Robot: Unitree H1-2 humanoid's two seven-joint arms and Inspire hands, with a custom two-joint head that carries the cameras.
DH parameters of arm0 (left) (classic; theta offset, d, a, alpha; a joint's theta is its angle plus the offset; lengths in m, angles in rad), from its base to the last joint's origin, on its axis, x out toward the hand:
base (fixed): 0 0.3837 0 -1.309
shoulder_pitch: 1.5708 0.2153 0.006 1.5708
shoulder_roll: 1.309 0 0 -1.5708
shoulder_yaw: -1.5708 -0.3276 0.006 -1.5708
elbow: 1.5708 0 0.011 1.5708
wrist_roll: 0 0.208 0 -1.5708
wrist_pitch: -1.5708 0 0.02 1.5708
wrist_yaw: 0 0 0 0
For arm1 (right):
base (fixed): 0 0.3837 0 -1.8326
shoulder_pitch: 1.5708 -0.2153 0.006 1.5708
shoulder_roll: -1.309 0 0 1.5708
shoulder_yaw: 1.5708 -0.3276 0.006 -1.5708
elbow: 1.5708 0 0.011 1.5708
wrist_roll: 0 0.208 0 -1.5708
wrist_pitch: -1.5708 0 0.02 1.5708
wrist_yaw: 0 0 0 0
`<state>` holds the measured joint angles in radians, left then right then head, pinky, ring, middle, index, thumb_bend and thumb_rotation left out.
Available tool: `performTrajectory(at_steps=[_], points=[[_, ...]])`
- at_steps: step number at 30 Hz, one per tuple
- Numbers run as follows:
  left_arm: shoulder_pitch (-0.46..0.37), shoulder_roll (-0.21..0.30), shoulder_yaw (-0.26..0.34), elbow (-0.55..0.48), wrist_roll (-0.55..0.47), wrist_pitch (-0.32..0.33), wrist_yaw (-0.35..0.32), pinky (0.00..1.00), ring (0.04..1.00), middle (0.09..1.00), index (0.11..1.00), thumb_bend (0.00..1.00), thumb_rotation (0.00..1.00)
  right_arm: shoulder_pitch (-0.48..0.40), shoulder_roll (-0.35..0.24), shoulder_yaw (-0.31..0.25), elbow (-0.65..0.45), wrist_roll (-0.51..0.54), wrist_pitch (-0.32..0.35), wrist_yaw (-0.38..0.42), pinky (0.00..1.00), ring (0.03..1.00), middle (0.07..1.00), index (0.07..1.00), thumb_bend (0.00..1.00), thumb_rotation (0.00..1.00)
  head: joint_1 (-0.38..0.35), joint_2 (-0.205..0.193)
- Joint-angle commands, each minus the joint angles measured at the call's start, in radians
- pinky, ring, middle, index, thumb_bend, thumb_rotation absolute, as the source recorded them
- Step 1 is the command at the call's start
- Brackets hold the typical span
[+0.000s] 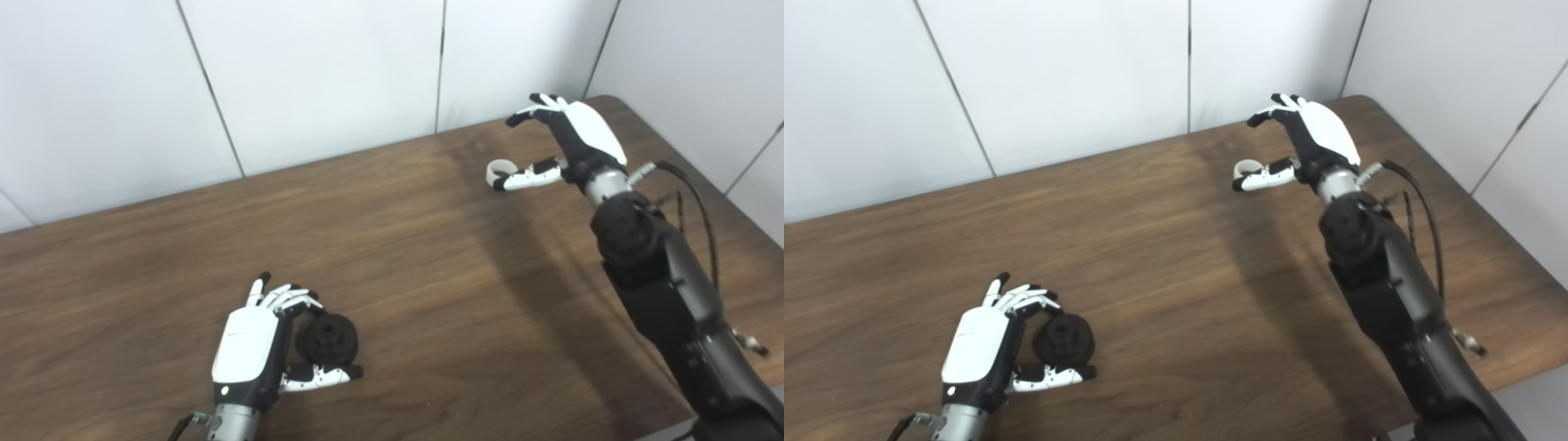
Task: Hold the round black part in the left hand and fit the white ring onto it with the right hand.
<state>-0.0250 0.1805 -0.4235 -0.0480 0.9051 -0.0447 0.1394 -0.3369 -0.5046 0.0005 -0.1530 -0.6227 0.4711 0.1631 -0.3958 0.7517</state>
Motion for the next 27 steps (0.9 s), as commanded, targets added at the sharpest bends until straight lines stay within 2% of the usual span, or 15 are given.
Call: performTrajectory(at_steps=[1,11,27], points=[[0.043,0.034,0.008,0.047,0.001,-0.011,0.014,1.0,0.828,0.739,0.483,0.52,0.05,-0.068,-0.04,0.009,0.028,-0.021,-0.006,0.007,1.0,1.0,0.978,0.72,0.87,0.21,-0.006,0.004],[0.046,0.033,0.014,0.042,0.001,-0.012,0.011,1.0,0.824,0.736,0.483,0.52,0.05,-0.182,-0.088,0.084,0.228,-0.042,-0.004,0.085,1.0,1.0,1.0,0.724,0.9,0.25,-0.008,0.004],[0.058,0.026,0.022,0.014,0.009,-0.003,-0.013,1.0,0.829,0.737,0.483,0.52,0.05,-0.283,-0.058,0.121,0.434,-0.081,-0.002,0.097,1.0,1.0,0.972,0.717,0.88,0.21,-0.004,0.002]])
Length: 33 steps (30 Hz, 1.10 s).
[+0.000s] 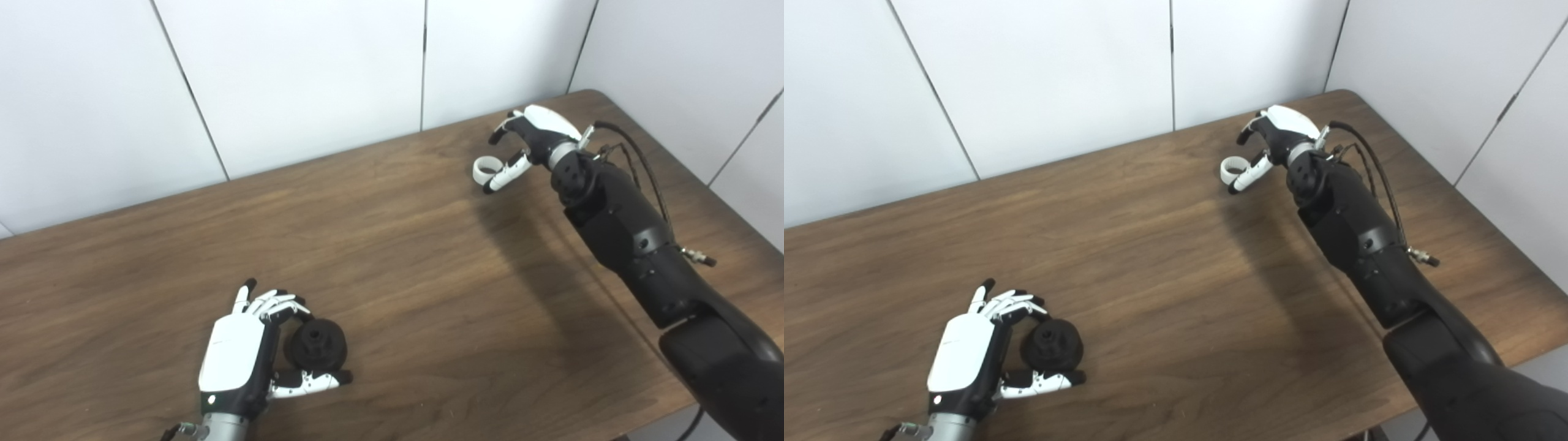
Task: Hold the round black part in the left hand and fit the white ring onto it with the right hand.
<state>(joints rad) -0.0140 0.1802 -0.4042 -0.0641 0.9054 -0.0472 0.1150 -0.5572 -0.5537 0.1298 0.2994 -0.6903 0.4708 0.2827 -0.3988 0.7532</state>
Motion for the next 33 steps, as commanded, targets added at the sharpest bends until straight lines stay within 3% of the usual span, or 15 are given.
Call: performTrajectory(at_steps=[1,33], points=[[0.047,0.027,0.002,0.03,0.01,-0.001,0.012,1.0,0.829,0.737,0.483,0.52,0.05,-0.064,-0.007,-0.01,-0.017,-0.015,-0.002,-0.021,1.0,1.0,0.972,0.716,0.88,0.21,-0.001,0.0],[0.053,0.016,0.004,0.019,0.014,0.006,0.006,1.0,0.826,0.734,0.483,0.52,0.05,-0.079,0.01,-0.003,0.037,-0.008,-0.002,-0.021,1.0,1.0,0.937,0.648,0.84,0.18,-0.002,0.001]])
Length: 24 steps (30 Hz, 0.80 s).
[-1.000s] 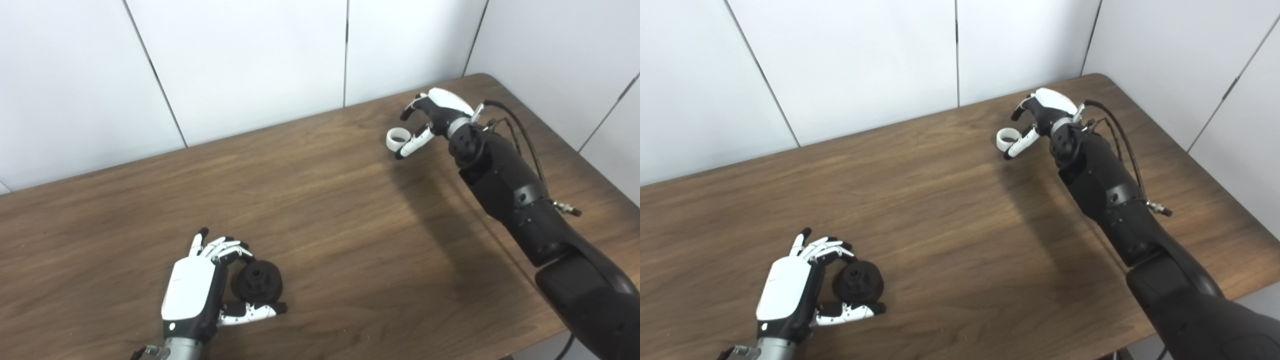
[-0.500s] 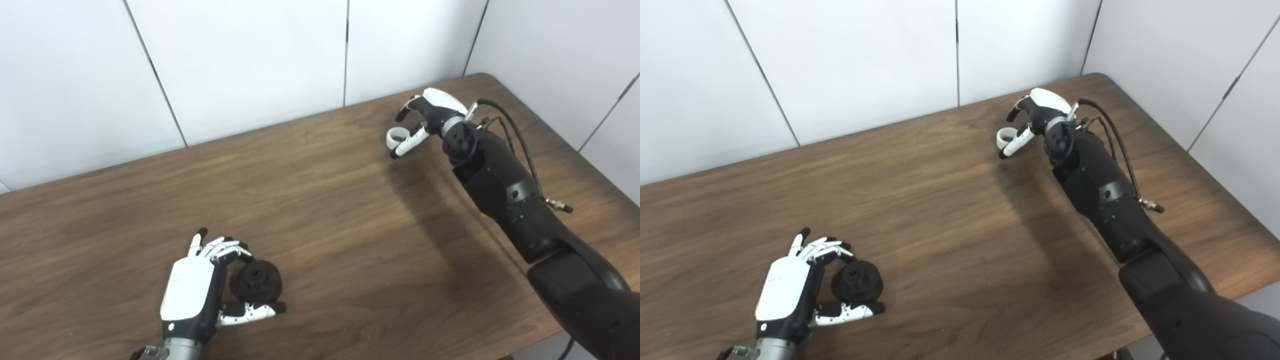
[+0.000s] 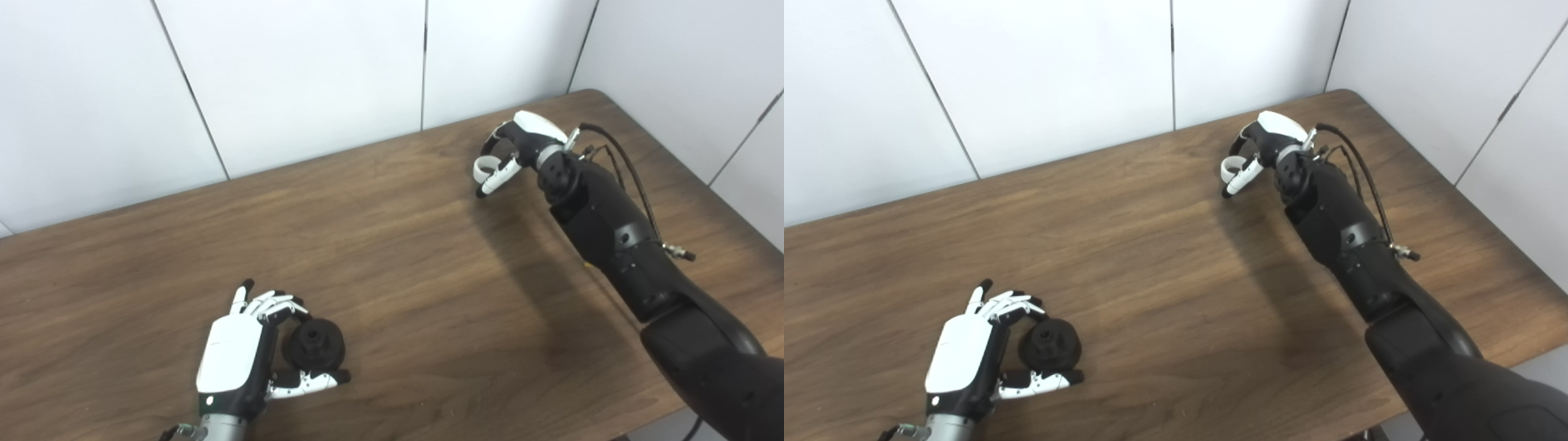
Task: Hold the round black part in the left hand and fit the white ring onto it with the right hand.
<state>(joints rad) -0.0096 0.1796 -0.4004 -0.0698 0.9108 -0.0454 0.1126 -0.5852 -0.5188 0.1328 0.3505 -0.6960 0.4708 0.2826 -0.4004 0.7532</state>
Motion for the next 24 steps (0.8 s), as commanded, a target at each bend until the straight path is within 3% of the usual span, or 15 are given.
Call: performTrajectory(at_steps=[1,24], points=[[0.048,0.017,0.0,0.025,0.007,0.003,0.009,1.0,0.826,0.734,0.483,0.52,0.05,-0.05,-0.026,-0.005,-0.014,-0.001,-0.002,-0.02,1.0,1.0,0.937,0.649,0.84,0.18,-0.001,0.001],[0.052,0.021,0.002,0.023,0.01,0.001,0.01,1.0,0.825,0.733,0.483,0.52,0.05,-0.033,-0.053,0.007,-0.038,-0.017,-0.001,-0.003,1.0,1.0,0.925,0.665,0.83,0.21,-0.002,0.004]])
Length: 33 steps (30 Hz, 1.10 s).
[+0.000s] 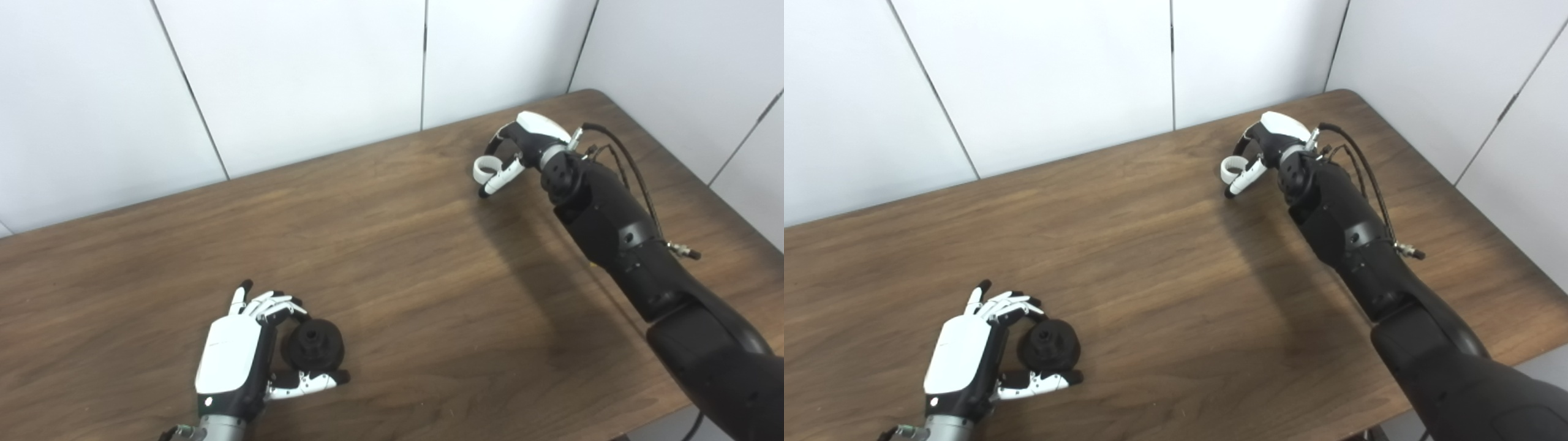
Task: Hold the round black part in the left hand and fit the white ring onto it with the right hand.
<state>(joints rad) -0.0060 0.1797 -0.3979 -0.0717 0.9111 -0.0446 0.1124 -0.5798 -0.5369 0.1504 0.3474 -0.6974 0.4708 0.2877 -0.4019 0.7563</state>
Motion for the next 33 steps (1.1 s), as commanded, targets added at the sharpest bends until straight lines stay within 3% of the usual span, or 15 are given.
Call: performTrajectory(at_steps=[1,16,20,22,23,28,33], points=[[0.048,0.021,0.0,0.023,0.01,0.004,0.007,1.0,0.825,0.733,0.483,0.52,0.05,-0.037,-0.035,-0.012,-0.035,-0.016,-0.001,-0.007,1.0,1.0,0.925,0.664,0.83,0.21,0.0,0.001],[0.049,0.021,0.0,0.025,0.011,-0.002,0.013,1.0,0.825,0.732,0.483,0.52,0.05,-0.035,-0.034,-0.01,-0.035,-0.026,-0.002,-0.005,1.0,1.0,0.927,0.665,0.82,0.2,0.004,0.002],[0.049,0.017,-0.001,0.023,0.013,0.004,0.011,1.0,0.824,0.733,0.483,0.52,0.05,-0.035,-0.033,-0.007,-0.027,-0.017,-0.003,-0.013,1.0,1.0,0.915,0.627,0.82,0.18,0.007,0.0],[0.048,0.015,-0.001,0.025,0.016,0.006,0.011,1.0,0.826,0.735,0.483,0.52,0.05,-0.032,-0.03,-0.012,-0.026,-0.008,-0.005,-0.027,1.0,1.0,0.898,0.52,0.59,0.15,0.011,0.001],[0.048,0.014,-0.001,0.025,0.016,0.007,0.01,1.0,0.826,0.735,0.483,0.52,0.05,-0.028,-0.028,-0.013,-0.028,-0.003,-0.01,-0.039,1.0,1.0,0.881,0.505,0.56,0.14,0.011,0.001],[0.049,0.011,-0.002,0.02,0.014,0.01,0.007,1.0,0.829,0.736,0.483,0.52,0.05,-0.012,-0.026,-0.013,-0.036,0.02,-0.034,-0.077,1.0,0.958,0.826,0.488,0.52,0.13,0.013,0.0],[0.049,0.01,-0.005,0.018,0.016,0.012,0.005,1.0,0.83,0.737,0.483,0.52,0.05,-0.009,-0.032,0.0,-0.037,0.024,-0.026,-0.083,1.0,0.962,0.841,0.486,0.52,0.13,0.013,-0.001]])
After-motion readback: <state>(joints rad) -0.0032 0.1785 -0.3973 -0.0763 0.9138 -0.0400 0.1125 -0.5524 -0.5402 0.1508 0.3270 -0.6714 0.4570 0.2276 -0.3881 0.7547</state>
